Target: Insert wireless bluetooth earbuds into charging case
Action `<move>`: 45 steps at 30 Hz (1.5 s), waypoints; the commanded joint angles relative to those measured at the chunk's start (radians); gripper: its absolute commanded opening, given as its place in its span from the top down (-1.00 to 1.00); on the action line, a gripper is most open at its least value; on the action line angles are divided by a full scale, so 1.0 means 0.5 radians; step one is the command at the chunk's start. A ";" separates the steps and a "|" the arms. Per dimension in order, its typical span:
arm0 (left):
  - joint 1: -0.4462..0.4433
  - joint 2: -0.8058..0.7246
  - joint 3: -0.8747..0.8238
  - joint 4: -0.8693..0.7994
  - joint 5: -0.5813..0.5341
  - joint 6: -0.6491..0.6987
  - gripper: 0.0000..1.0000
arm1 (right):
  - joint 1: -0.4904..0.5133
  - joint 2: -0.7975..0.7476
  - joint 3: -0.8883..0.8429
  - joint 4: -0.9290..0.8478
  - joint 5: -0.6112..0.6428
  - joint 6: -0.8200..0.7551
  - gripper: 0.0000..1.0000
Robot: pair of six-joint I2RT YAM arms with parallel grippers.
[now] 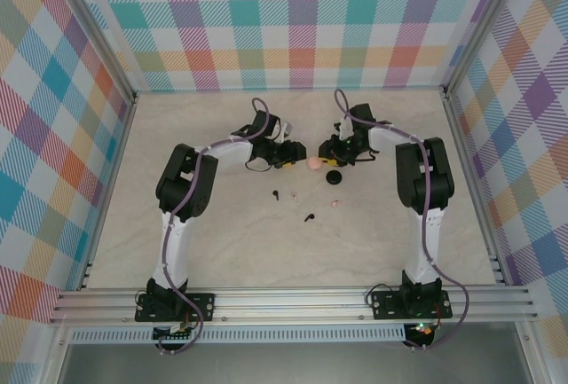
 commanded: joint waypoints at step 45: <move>-0.176 0.175 -0.020 0.311 0.082 -0.520 0.16 | 0.010 0.173 0.100 -0.146 -0.117 -0.059 0.54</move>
